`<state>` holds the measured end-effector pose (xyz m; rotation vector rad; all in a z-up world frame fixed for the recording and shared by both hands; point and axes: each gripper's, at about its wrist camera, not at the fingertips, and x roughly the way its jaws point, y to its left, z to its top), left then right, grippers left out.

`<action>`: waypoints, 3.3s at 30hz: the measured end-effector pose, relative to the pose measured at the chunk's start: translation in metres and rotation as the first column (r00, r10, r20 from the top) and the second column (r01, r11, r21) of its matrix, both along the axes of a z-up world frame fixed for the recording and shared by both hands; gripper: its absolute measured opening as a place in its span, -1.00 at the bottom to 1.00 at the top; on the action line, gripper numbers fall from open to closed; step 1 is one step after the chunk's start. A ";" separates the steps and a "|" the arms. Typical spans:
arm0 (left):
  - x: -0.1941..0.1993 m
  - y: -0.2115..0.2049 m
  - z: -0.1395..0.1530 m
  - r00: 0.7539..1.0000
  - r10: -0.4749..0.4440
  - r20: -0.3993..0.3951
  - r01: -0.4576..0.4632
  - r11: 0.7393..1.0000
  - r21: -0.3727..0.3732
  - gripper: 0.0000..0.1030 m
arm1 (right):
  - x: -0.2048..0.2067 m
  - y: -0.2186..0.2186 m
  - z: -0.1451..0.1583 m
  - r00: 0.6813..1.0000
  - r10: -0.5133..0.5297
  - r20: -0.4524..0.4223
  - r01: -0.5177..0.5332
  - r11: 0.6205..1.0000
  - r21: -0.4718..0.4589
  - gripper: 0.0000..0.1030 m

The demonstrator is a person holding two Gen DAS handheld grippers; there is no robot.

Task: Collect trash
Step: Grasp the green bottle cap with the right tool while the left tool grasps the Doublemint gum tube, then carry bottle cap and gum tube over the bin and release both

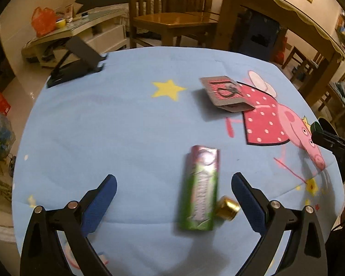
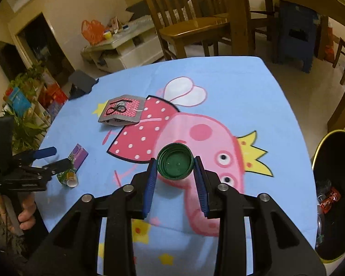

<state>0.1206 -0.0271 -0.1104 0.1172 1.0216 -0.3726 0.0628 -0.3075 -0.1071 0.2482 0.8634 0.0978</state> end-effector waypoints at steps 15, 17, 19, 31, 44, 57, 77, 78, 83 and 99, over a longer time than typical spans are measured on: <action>-0.007 -0.039 0.014 0.995 0.065 0.082 -0.077 0.985 0.153 -0.44 | -0.016 -0.026 0.012 0.992 -0.015 0.123 0.005 0.997 0.081 -0.38; -0.014 -0.048 0.035 0.980 0.071 0.186 -0.105 0.978 0.180 -0.44 | -0.021 -0.031 0.018 0.990 -0.023 0.138 0.012 0.997 0.082 -0.38; -0.024 -0.062 0.059 0.959 0.057 0.276 -0.110 0.978 0.180 -0.44 | -0.026 -0.036 0.023 0.987 -0.038 0.157 0.024 0.996 0.087 -0.38; -0.073 -0.204 0.094 0.901 -0.200 0.386 0.153 0.977 0.150 -0.44 | -0.084 -0.122 0.051 0.937 -0.265 0.226 0.248 0.963 0.101 -0.38; -0.112 -0.281 0.088 0.837 -0.357 0.415 0.309 0.934 0.180 -0.44 | -0.144 -0.220 0.050 0.836 -0.507 0.210 0.479 0.861 0.170 -0.38; -0.140 -0.345 0.079 0.776 -0.486 0.403 0.456 0.873 0.174 -0.44 | -0.175 -0.257 0.032 0.776 -0.613 0.152 0.581 0.787 0.208 -0.38; -0.141 -0.389 0.054 0.755 -0.553 0.353 0.526 0.832 0.179 -0.40 | -0.194 -0.271 0.027 0.687 -0.717 0.123 0.680 0.693 0.239 0.21; -0.141 -0.391 0.054 0.751 -0.557 0.355 0.530 0.829 0.181 -0.35 | -0.197 -0.272 0.028 0.676 -0.725 0.128 0.689 0.684 0.239 0.25; -0.147 -0.396 0.057 0.733 -0.567 0.377 0.545 0.820 0.173 0.03 | -0.209 -0.277 0.030 0.641 -0.753 0.147 0.713 0.655 0.248 0.31; -0.145 -0.356 0.088 0.751 -0.507 0.424 0.511 0.852 0.114 0.31 | -0.194 -0.268 0.031 0.650 -0.746 0.148 0.723 0.666 0.185 0.39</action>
